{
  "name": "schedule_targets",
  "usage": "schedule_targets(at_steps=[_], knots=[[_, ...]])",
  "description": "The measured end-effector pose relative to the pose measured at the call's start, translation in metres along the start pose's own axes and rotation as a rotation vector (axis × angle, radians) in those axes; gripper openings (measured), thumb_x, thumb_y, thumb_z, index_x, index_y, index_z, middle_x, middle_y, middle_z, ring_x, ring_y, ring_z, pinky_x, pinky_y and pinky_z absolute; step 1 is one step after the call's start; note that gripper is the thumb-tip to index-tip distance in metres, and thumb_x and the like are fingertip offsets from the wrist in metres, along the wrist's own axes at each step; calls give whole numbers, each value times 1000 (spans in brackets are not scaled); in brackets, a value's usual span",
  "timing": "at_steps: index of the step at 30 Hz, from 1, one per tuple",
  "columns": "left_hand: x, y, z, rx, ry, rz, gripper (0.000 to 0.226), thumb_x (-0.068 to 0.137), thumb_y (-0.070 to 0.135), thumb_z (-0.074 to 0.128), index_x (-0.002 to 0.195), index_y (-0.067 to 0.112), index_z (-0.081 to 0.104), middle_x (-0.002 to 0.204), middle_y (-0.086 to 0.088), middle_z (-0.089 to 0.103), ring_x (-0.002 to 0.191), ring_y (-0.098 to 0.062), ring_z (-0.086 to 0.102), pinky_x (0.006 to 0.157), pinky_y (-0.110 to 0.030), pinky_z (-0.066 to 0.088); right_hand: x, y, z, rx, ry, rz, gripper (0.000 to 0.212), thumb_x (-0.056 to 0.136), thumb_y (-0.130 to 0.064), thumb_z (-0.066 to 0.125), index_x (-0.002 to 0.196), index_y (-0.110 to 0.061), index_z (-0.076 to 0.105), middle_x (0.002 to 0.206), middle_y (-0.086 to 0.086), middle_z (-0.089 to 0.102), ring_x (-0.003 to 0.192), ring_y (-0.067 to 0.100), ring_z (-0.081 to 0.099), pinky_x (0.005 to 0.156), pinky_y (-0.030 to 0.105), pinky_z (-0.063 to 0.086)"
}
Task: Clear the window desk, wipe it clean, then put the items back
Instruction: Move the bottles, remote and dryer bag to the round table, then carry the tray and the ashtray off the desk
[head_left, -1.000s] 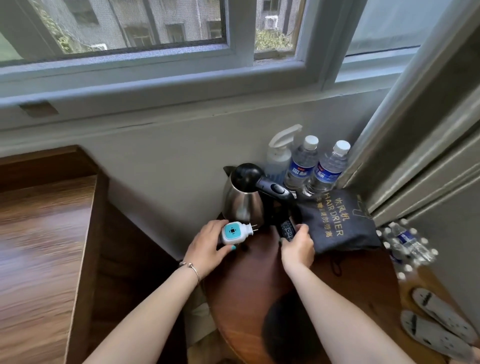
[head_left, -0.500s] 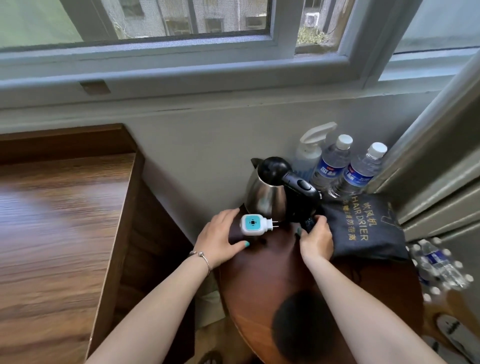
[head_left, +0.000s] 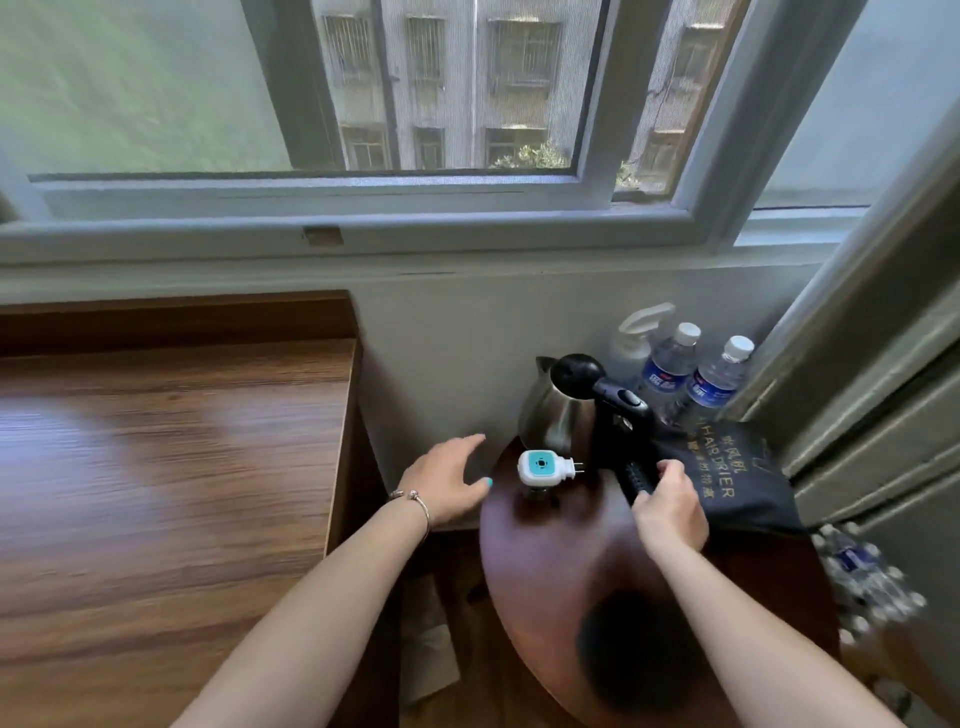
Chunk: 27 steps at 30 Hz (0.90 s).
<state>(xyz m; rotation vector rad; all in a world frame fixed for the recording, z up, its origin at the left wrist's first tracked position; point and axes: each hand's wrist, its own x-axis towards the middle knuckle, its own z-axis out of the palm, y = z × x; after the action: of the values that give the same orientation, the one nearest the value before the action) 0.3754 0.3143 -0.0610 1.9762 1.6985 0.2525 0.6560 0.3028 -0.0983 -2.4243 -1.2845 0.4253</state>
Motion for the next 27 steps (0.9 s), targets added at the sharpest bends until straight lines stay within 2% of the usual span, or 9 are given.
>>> schedule_targets(at_steps=[3,6,11,13,15,18,20,23,27], knots=[[-19,-4,-27,-48,40,-32,37,90,35,54,127,28,56,116,8,65,109,-16,59,91,-32,49,-18,-22,-21,-24,27,-24,40,89,-13,60,128,-17,49,129,10,57,114,33,59,85,40,48],[-39,-13,-59,-11,94,-28,28,90,32,52,115,28,63,115,6,67,108,-18,61,89,-32,50,-40,-56,-45,-55,46,-83,40,88,-13,58,127,-19,50,130,9,57,117,32,58,88,39,47],[-70,-43,-114,-2,160,-22,28,90,26,51,115,23,63,116,0,68,109,-21,60,91,-35,49,-86,-136,-74,-98,-4,-235,34,88,-13,54,122,-19,52,128,7,59,117,31,58,83,37,46],[-89,-65,-139,42,155,-51,31,90,24,49,117,22,62,116,-2,67,108,-23,60,91,-35,49,-112,-173,-75,-196,-73,-359,35,88,-16,54,123,-16,49,127,9,58,118,31,57,81,35,45],[-110,-93,-162,106,128,-104,33,89,25,48,119,20,60,120,-2,65,111,-24,59,94,-35,48,-142,-211,-70,-291,-134,-471,38,89,-23,54,125,-14,48,129,9,55,120,30,55,86,36,47],[-149,-139,-190,195,15,-198,35,89,24,52,121,10,60,124,-10,62,115,-27,56,92,-29,46,-185,-266,-52,-308,-294,-571,39,92,-29,56,127,-14,50,132,7,54,121,27,53,93,36,47],[-183,-172,-207,218,-28,-262,32,90,24,53,114,5,63,119,-15,64,112,-30,57,87,-29,45,-214,-301,-34,-320,-435,-667,38,91,-30,61,123,-11,55,130,8,57,117,27,55,92,34,48],[-242,-228,-230,187,-33,-390,27,89,23,52,96,2,67,98,-18,65,100,-32,62,79,-31,47,-266,-348,-3,-386,-599,-838,42,91,-35,66,124,-8,60,128,8,60,115,26,56,93,33,47],[-324,-293,-250,92,-3,-570,21,89,21,50,78,9,63,86,-14,61,88,-27,63,75,-30,49,-338,-398,39,-454,-784,-1013,39,94,-38,63,121,-10,66,125,5,64,107,21,58,90,33,48]])
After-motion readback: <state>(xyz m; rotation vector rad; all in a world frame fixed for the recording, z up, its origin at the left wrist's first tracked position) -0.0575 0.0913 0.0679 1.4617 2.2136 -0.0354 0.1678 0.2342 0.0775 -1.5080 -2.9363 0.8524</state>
